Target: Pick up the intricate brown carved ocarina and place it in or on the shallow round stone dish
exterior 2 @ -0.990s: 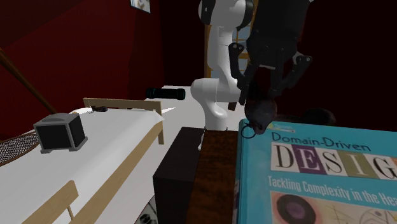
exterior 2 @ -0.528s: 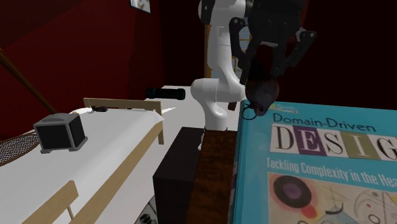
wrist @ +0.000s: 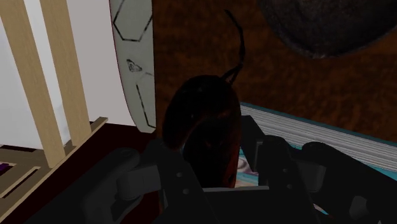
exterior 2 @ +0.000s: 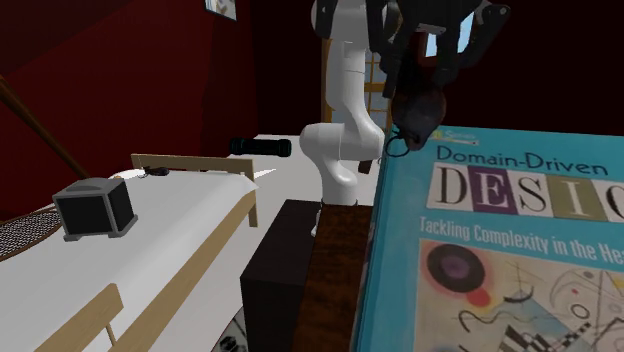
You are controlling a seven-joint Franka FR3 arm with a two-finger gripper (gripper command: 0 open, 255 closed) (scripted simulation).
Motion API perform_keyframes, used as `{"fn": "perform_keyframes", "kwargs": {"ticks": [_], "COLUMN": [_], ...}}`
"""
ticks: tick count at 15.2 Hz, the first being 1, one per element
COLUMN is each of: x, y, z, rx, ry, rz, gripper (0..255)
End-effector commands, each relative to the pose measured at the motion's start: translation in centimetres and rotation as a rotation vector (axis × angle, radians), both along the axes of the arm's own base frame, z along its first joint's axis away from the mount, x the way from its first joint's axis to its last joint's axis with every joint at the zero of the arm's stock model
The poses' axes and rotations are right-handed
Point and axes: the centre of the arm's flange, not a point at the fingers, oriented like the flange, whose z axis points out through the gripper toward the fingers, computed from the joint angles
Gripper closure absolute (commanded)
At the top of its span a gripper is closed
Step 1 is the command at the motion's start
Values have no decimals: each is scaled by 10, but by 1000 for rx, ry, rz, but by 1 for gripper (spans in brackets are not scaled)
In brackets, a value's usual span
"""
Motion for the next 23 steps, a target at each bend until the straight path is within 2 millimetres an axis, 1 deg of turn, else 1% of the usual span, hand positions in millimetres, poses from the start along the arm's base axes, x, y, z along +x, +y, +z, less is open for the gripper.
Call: {"fn": "perform_keyframes", "kwargs": {"ticks": [1,11,12,23], "x": [-16,-111,-124,-124], "y": [15,106,118,118], "z": [7,18,20,-38], "rx": [0,0,0,0], "ry": [-6,-6,-6,-6], "rz": [0,0,0,0], "gripper": [255,255,255,255]}}
